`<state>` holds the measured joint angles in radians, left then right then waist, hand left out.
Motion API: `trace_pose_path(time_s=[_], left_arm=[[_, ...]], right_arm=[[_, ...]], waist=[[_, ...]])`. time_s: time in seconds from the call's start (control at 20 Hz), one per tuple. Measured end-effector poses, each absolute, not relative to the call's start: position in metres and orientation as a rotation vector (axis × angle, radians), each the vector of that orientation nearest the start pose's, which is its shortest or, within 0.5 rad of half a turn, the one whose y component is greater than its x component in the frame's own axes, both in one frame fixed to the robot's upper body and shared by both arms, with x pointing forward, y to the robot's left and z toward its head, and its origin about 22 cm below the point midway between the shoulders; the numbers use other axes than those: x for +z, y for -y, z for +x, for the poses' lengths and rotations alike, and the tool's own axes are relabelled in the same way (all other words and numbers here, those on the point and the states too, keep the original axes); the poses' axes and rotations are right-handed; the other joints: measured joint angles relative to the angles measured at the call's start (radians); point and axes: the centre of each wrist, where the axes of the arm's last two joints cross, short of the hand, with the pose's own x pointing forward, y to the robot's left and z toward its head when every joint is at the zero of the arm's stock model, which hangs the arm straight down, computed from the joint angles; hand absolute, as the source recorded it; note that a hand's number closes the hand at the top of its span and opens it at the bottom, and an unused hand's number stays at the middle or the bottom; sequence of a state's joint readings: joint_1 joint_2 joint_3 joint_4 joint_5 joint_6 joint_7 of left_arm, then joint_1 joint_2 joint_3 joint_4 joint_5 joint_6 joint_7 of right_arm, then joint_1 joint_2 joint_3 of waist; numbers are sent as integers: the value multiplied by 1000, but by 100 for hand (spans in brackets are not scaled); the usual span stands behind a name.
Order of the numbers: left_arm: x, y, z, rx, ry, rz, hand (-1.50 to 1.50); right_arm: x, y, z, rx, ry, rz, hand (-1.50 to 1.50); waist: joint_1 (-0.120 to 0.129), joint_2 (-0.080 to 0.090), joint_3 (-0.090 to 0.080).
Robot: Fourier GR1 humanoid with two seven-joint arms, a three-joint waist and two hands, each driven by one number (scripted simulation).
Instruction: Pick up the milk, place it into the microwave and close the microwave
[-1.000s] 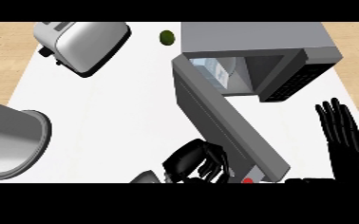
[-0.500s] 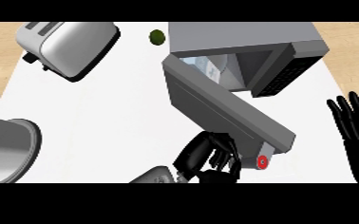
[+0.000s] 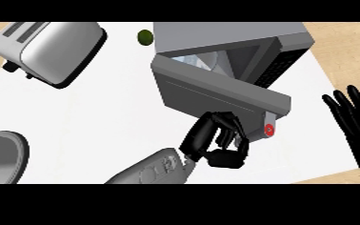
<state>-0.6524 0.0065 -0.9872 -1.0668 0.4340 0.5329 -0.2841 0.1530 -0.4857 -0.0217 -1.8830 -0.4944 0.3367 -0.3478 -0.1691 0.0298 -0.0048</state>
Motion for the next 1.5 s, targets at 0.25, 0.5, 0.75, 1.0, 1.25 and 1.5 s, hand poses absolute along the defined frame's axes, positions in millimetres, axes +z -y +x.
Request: trace_pose_path(time_s=[0.25, 0.5, 0.75, 1.0, 1.25, 1.5], left_arm=[[12, 4, 281, -503, 1736, -303, 150], [26, 5, 302, -411, 1722, -266, 150], [41, 2, 321, -270, 1746, -279, 150], [44, -1, 331, -199, 1762, -284, 150], [42, -2, 331, -153, 1777, -295, 150], [40, -3, 332, -127, 1798, -308, 150]], right_arm=[[99, 321, 205, 316, 2048, 436, -150], [107, 318, 207, 323, 2050, 497, -150], [115, 318, 208, 328, 2043, 532, -150], [125, 319, 210, 346, 2047, 552, -150], [136, 320, 212, 370, 2056, 566, -150], [145, 320, 214, 384, 2071, 582, -150]], waist=[[-39, 9, 1], [-73, 22, 0], [-101, 35, -2], [-121, 40, -1], [-133, 40, 0], [-139, 42, 1]])
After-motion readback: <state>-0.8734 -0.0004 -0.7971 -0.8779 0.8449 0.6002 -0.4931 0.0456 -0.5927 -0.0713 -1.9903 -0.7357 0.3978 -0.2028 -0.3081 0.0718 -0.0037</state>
